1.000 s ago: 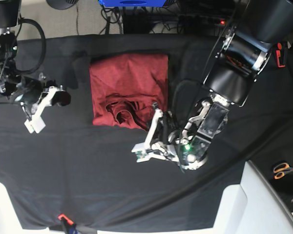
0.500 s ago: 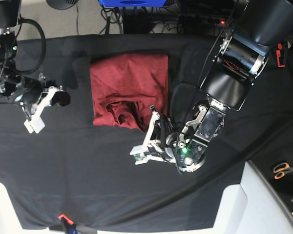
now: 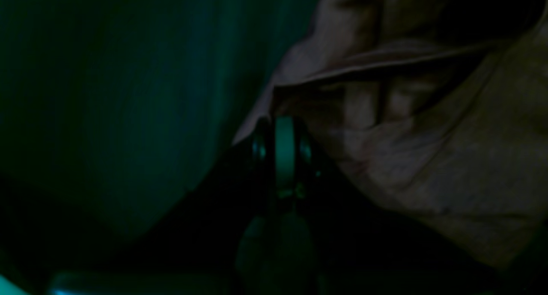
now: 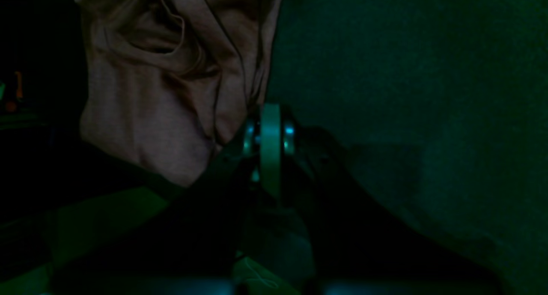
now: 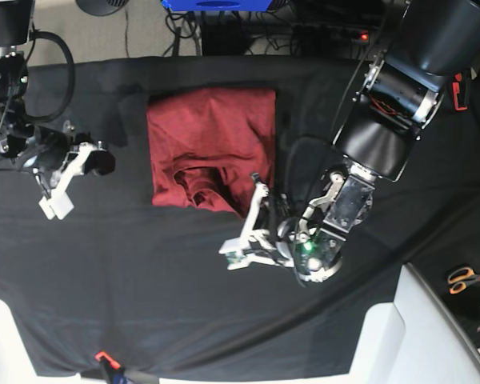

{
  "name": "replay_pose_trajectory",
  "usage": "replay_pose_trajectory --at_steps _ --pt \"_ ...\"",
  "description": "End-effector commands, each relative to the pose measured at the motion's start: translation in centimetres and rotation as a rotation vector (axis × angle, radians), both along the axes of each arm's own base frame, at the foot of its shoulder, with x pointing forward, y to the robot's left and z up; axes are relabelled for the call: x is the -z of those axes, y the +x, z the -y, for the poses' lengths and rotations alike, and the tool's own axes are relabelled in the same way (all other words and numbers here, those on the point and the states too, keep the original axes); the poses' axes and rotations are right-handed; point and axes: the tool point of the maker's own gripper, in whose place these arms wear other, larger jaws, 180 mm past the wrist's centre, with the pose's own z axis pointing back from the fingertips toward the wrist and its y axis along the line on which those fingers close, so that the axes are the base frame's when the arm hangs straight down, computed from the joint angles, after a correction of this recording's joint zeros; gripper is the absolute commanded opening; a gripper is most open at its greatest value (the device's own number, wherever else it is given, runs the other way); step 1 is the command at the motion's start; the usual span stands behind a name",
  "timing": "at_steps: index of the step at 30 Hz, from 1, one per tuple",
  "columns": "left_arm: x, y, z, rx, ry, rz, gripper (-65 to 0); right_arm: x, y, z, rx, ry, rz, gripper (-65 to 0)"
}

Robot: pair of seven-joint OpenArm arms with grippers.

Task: Fold the T-shirt properly
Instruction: 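Tuck and smooth the bunched hem fabric with the left gripper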

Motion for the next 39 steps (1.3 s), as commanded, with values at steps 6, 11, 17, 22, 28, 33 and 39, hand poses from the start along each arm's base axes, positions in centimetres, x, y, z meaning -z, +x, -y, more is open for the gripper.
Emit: replay_pose_trajectory --at_steps 6,11,17,22,28,33,39 --pt "-1.3 1.4 -1.2 -0.011 0.006 0.042 -65.0 -1.3 1.2 0.5 0.007 0.005 0.051 -64.8" --pt "-1.2 1.3 -1.2 -0.009 0.005 0.040 -65.0 -1.2 1.2 0.4 0.006 0.006 0.051 -64.8" --pt "-1.4 1.5 -0.6 -0.006 -0.007 0.044 -65.0 -1.2 1.2 0.4 0.005 0.006 0.052 -64.8" --pt "-1.5 1.9 -0.5 -0.007 0.001 0.055 -65.0 -1.1 1.1 0.3 0.002 0.006 0.048 -64.8" --pt "-1.6 2.2 -1.1 0.002 0.054 0.082 -36.4 -1.1 1.0 0.2 -0.001 0.006 0.045 -64.8" --pt "-1.6 2.4 -1.5 -0.001 0.062 0.086 -24.5 -1.1 1.0 0.2 -0.001 0.006 0.045 -64.8" --pt "-5.4 4.6 -1.7 -0.064 -0.004 0.182 -24.5 -1.2 0.9 0.1 -0.008 0.005 0.047 -64.8"
